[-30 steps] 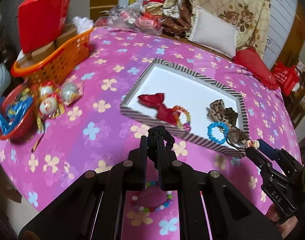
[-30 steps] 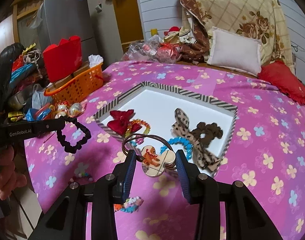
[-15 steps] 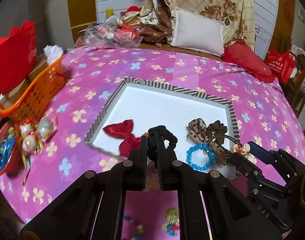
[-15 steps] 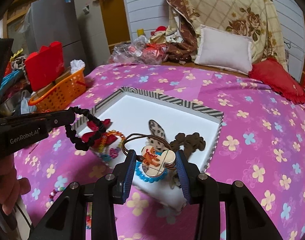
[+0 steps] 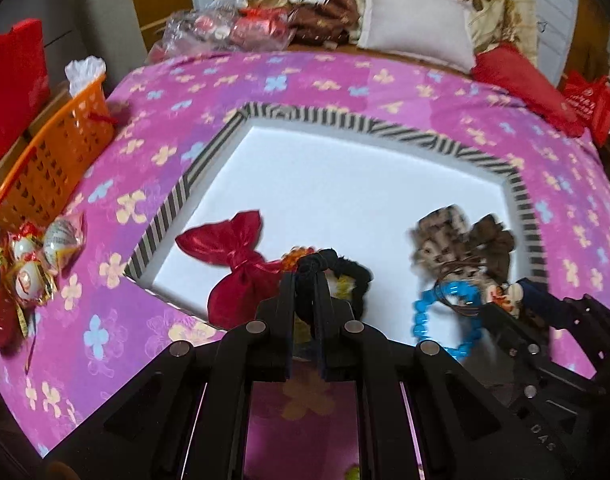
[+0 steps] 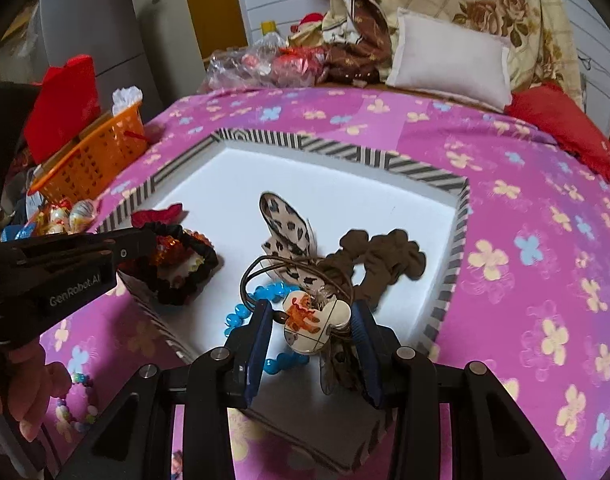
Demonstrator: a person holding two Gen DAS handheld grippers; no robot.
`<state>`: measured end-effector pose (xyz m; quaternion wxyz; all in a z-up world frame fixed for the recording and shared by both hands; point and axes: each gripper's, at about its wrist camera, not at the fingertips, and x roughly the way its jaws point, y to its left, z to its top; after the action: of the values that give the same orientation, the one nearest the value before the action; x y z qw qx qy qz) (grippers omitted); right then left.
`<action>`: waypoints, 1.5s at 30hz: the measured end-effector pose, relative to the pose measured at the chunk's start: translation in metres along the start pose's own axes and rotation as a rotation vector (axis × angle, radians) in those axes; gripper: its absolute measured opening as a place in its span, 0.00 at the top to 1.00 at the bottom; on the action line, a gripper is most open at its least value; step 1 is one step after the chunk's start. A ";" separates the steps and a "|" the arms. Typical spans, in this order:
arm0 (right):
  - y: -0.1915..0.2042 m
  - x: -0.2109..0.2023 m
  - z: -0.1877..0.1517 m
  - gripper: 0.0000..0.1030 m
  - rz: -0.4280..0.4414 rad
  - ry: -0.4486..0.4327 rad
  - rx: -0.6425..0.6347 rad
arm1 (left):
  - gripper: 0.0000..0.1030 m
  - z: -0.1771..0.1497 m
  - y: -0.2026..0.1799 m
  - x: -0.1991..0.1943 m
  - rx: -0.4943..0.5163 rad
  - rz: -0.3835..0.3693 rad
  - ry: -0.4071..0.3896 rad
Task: Organize jewelry
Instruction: 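Carry black scrunchie and brown hair tie into the white tray with both tools, then open both tools to release the scrunchie and hair tie in the tray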
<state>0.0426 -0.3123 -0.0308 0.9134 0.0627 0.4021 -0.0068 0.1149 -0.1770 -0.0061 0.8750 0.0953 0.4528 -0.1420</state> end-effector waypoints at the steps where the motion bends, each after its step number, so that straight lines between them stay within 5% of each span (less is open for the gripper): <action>1: 0.000 0.003 -0.001 0.62 0.001 0.005 -0.001 | 0.93 -0.001 0.001 0.005 0.000 0.008 0.009; 15: -0.002 -0.001 -0.007 0.56 0.037 0.003 0.044 | 0.91 -0.011 0.005 0.021 -0.006 0.058 0.031; 20: -0.003 -0.021 -0.010 0.56 0.039 -0.023 0.062 | 0.55 -0.014 0.005 0.007 -0.007 0.042 0.015; 23: -0.004 -0.034 -0.013 0.55 0.034 -0.039 0.075 | 0.46 -0.016 0.007 -0.010 -0.016 0.038 -0.018; 29: 0.002 -0.059 -0.028 0.38 0.021 -0.057 0.077 | 0.45 -0.027 0.010 -0.048 -0.009 0.048 -0.069; 45: 0.040 -0.103 -0.071 0.38 0.041 -0.051 0.047 | 0.45 -0.085 0.019 -0.115 -0.015 0.056 -0.110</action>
<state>-0.0766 -0.2681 0.0014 0.9216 0.0923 0.3771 0.0006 -0.0071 -0.1151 0.0403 0.9028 0.0935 0.4024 -0.1192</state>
